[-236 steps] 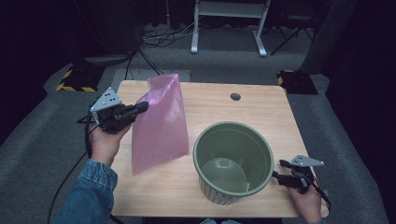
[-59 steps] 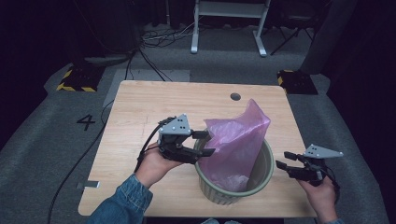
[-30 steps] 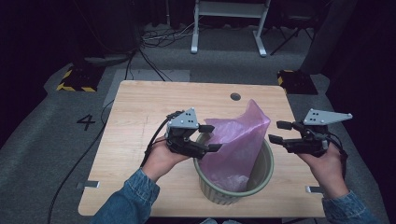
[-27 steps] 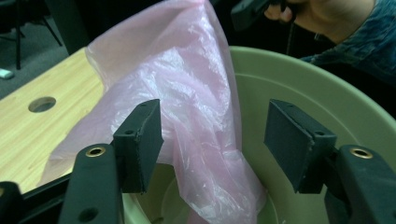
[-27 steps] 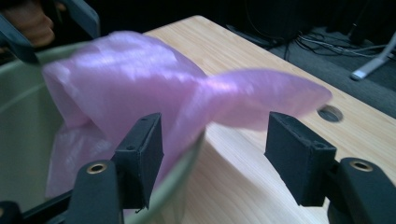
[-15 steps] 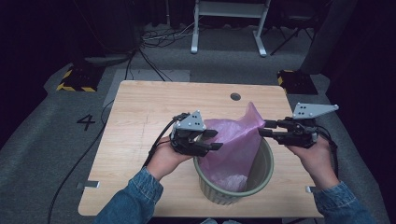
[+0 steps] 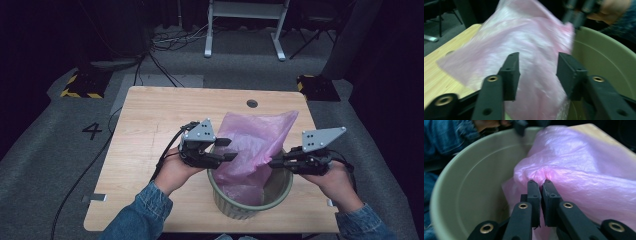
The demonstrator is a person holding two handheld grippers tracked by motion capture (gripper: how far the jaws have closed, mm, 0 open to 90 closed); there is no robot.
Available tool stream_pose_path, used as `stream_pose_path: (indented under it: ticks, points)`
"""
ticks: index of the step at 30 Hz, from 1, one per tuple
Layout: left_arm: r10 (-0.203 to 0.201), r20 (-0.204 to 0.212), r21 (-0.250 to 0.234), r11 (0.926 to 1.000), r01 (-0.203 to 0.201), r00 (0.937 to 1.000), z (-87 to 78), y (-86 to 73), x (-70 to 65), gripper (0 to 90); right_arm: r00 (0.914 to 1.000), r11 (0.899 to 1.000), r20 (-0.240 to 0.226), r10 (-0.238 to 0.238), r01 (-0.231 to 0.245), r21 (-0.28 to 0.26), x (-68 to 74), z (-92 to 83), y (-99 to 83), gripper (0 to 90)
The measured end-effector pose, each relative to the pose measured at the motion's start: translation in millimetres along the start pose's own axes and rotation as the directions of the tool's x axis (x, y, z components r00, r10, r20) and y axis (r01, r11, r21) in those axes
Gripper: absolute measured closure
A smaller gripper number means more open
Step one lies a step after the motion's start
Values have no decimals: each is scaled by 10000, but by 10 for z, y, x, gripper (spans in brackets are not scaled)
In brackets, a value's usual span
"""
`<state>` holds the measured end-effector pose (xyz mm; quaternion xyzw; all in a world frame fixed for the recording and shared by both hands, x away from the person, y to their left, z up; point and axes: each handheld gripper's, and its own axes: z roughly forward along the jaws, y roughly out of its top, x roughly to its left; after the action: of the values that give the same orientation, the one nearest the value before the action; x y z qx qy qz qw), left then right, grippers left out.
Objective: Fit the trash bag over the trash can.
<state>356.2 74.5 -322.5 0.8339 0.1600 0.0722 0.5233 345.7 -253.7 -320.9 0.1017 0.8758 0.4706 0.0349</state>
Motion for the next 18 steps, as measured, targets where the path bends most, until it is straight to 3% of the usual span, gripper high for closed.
stream_pose_path:
  ticks: [4,8,11,16,17,18]
  points:
    - [-366,-342,-73,9993,364,9987,-14,-45,110,396,10000,9998,-78,54,-52,175,115,12,-66,853]
    - [-814,-427,-219,9965,805,9958,-37,-68,243,348,9996,9998,-262,101,-96,174,198,18,-124,853]
    - [-1032,-439,27,9946,1034,9937,14,-72,329,329,9993,9995,-332,187,-179,259,209,32,-151,853]
    - [-1446,-329,466,9882,1460,9889,106,-79,397,353,9988,9991,-407,280,-266,331,210,45,-158,852]
    - [-1353,-43,522,9894,1354,9908,112,-77,390,393,9988,9990,-400,276,-262,371,213,47,-160,851]
    - [-1235,-44,539,9909,1236,9923,114,-75,375,476,9988,9988,-405,285,-268,420,217,48,-163,851]
